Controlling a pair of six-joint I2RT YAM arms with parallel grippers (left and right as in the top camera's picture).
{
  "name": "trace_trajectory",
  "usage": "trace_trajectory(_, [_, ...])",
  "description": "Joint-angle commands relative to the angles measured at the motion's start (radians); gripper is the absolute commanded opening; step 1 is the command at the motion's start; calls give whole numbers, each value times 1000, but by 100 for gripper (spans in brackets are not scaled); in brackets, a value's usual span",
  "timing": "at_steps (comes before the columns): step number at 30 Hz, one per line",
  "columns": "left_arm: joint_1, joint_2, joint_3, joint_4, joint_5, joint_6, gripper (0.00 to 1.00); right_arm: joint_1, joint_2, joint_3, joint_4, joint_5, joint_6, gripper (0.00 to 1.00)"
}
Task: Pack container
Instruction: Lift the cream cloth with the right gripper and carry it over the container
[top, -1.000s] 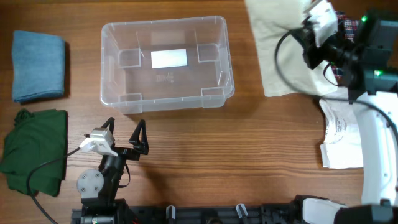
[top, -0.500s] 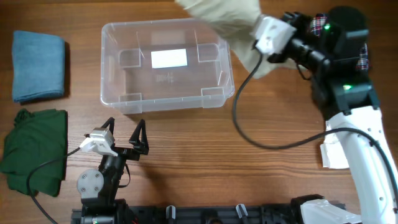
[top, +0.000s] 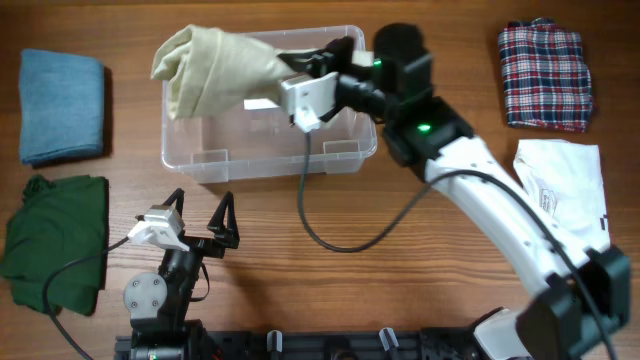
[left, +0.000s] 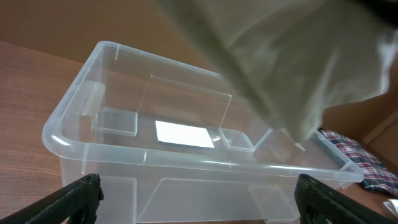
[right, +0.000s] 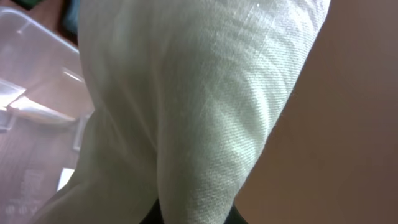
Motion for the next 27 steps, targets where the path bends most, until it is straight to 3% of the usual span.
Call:
trace_trajectory(1, [-5, -10, -3, -6, -3, 2, 100, 31, 44, 21, 64, -15, -9, 4])
trace_trajectory(10, [-5, -9, -3, -6, -3, 2, 100, 39, 154, 21, 149, 74, -15, 4])
trace_trajectory(18, [-5, -9, -3, -6, -3, 2, 100, 39, 223, 21, 176, 183, -219, 4])
trace_trajectory(27, [-5, -9, -3, -6, -3, 2, 100, 40, 318, 21, 296, 194, -327, 4])
